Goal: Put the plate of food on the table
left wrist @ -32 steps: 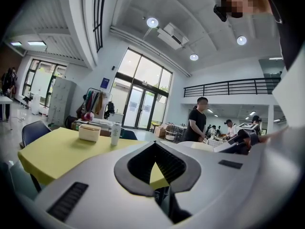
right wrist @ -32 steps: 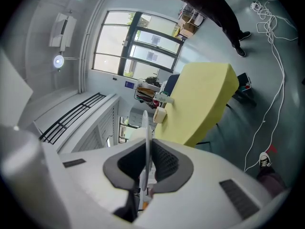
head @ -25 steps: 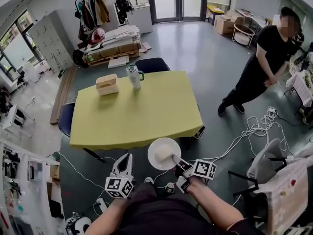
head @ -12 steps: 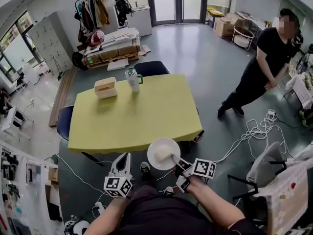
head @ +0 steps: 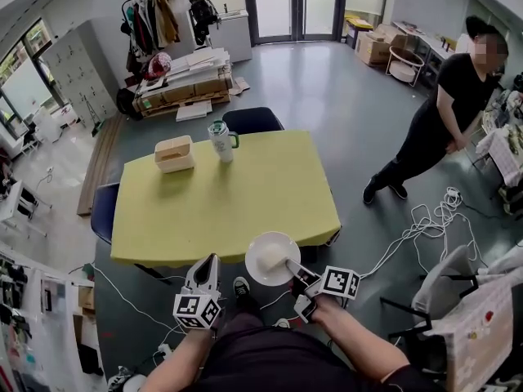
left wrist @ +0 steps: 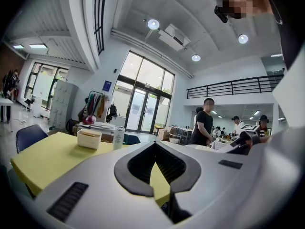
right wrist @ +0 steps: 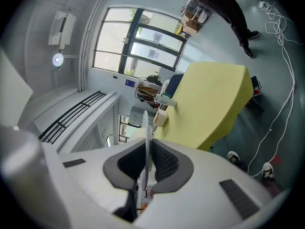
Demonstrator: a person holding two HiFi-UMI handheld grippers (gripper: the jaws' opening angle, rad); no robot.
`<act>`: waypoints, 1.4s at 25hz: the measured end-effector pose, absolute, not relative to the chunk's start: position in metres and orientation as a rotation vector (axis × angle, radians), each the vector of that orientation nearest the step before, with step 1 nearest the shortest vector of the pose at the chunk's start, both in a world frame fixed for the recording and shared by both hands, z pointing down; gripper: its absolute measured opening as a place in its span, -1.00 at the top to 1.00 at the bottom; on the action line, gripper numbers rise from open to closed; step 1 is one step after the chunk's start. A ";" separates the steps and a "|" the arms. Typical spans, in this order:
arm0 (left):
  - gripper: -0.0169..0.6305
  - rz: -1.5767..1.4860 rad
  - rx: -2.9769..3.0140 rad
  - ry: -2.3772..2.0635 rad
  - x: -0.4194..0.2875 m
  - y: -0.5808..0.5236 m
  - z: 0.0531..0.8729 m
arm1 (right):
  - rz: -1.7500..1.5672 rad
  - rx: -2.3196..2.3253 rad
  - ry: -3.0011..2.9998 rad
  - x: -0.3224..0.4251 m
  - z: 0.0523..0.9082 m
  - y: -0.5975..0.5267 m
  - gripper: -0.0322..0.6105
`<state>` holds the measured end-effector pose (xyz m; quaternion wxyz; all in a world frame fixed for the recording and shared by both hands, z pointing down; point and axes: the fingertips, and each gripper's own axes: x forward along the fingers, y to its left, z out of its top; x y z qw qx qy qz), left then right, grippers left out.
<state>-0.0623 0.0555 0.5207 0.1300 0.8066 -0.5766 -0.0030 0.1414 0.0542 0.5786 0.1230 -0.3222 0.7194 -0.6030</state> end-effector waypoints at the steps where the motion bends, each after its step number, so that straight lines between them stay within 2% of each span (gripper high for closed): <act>1: 0.92 -0.008 2.342 -1.673 -0.066 0.051 0.522 | -1.761 -0.937 2.097 0.138 0.579 0.050 0.80; 22: 0.92 -0.028 2.394 -1.506 -0.137 -0.130 0.521 | -1.743 -1.061 2.014 0.060 0.573 -0.097 0.80; 35: 0.92 -0.052 2.421 -1.387 -0.183 -0.201 0.527 | -1.671 -1.145 1.977 0.013 0.559 -0.160 0.80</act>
